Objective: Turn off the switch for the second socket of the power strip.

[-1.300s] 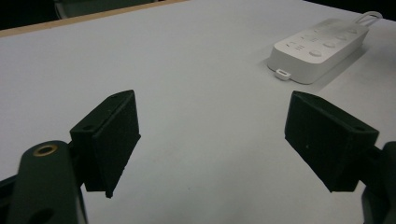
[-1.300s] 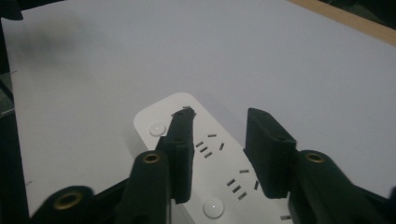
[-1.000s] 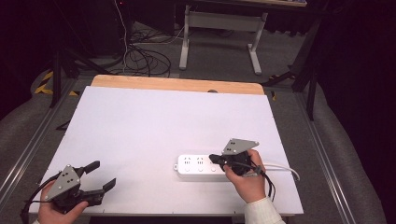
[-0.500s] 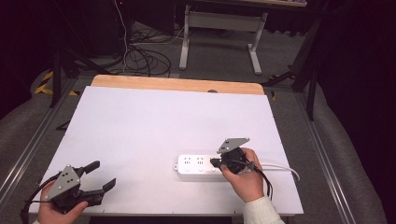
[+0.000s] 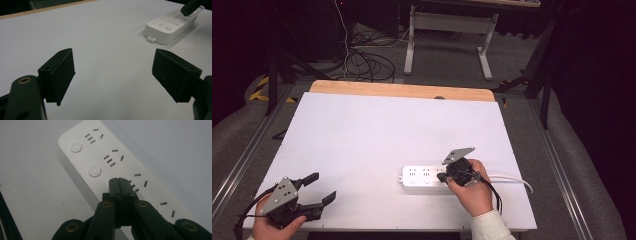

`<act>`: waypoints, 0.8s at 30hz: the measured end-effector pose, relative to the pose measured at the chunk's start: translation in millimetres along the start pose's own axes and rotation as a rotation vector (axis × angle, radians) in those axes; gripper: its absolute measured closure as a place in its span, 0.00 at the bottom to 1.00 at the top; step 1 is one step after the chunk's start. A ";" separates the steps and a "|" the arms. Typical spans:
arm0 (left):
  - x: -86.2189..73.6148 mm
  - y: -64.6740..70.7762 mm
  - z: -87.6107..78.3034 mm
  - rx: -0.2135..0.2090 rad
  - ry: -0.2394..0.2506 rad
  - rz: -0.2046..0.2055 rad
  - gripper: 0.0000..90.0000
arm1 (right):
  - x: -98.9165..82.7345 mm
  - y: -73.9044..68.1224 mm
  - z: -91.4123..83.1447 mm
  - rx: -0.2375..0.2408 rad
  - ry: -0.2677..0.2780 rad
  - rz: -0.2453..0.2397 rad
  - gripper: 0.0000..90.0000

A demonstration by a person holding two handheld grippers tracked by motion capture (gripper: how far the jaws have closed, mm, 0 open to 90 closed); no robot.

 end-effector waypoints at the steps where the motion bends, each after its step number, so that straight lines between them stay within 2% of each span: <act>1: 0.1 -0.6 -0.3 0.004 0.000 0.006 0.21 | -0.1 -0.1 0.4 0.001 -0.005 0.002 1.00; 12: 0.0 0.0 -0.2 0.001 0.000 0.000 0.21 | -0.8 -0.3 3.3 0.000 -0.027 0.004 1.00; 24: 0.1 0.0 -0.5 0.002 0.002 -0.002 0.21 | -0.8 -0.6 6.0 -0.013 -0.028 0.003 1.00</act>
Point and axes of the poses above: each handheld gripper's, and its own axes: z roughly forward along the jaws, x roughly out of its top, y roughly to its right, the point moved 5 cm from there along z, roughly forward along the jaws, and after that the axes turned 12 degrees about -y, right-handed, at the moved point
